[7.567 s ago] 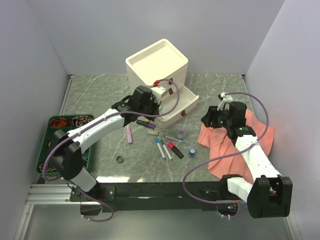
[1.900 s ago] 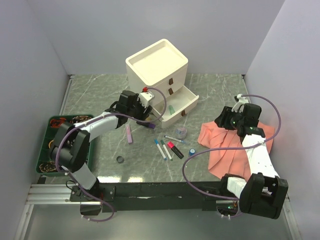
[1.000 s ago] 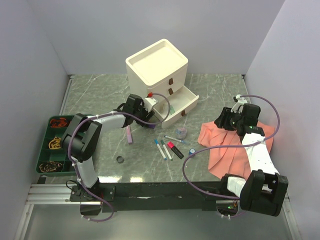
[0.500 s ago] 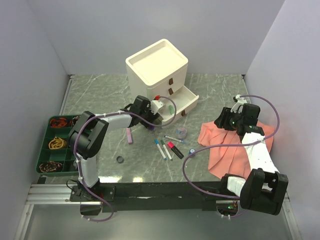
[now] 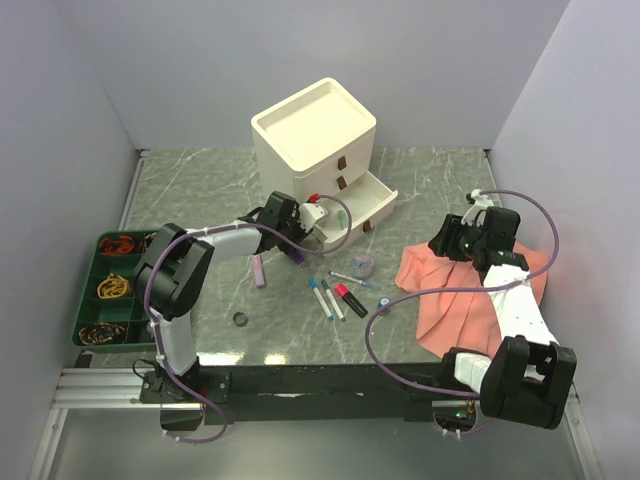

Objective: Sort the stationery into containers
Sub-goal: Pick up the stationery from the center of the board.

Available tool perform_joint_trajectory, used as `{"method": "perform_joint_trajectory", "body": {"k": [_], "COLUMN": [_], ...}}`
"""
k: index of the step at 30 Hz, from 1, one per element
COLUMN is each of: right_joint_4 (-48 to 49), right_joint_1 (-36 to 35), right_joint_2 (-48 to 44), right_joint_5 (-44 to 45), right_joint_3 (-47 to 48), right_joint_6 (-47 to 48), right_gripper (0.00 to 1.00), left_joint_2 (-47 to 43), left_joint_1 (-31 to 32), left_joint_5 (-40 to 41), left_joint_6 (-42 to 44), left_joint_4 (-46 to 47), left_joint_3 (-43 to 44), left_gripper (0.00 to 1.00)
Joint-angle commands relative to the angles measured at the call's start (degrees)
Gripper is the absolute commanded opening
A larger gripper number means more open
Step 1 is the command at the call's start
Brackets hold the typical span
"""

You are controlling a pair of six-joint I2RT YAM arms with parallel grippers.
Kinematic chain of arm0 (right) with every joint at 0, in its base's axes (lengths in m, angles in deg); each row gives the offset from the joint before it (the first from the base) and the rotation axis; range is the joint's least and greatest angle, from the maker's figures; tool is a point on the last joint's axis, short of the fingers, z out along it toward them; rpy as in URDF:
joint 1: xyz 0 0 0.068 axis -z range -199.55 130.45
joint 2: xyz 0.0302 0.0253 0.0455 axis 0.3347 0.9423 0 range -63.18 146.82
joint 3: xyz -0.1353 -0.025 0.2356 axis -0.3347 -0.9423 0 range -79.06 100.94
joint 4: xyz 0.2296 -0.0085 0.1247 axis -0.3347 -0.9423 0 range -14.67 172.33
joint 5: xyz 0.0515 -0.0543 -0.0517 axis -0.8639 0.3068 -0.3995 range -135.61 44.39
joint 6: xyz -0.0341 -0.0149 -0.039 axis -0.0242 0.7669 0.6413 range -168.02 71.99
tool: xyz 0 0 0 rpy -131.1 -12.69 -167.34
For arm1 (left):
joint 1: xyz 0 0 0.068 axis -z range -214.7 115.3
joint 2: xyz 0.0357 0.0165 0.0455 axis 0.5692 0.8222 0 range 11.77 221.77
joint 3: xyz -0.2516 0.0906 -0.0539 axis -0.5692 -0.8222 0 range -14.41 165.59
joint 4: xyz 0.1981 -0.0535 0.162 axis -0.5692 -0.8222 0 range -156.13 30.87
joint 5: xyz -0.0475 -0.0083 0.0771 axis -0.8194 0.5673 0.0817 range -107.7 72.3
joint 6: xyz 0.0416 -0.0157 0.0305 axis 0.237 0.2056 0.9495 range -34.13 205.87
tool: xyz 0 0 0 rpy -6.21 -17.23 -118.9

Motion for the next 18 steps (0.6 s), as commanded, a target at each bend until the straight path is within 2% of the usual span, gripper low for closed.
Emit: {"method": "perform_joint_trajectory", "body": {"k": [1,10,18], "right_joint_4": [2.1,3.2,3.5], "right_joint_1": [0.5,0.4,0.3], "right_joint_2": [0.8,0.9,0.1], "right_joint_5": [-0.1,-0.9,-1.1], "right_joint_3": [1.8,1.6,1.2], "right_joint_6": [0.2,-0.4,-1.0], "right_gripper": [0.55,0.55,0.55], "left_joint_2": [-4.5,-14.9,-10.3], "left_joint_1": [0.4,0.4,2.6], "left_joint_5": [-5.7,-12.4,-14.3], "left_joint_6": [-0.8,-2.8,-5.3], "left_joint_4": [-3.5,-10.0,-7.0], "left_joint_3": [-0.6,4.6,11.7], "left_gripper": [0.26,0.25,0.25]}}
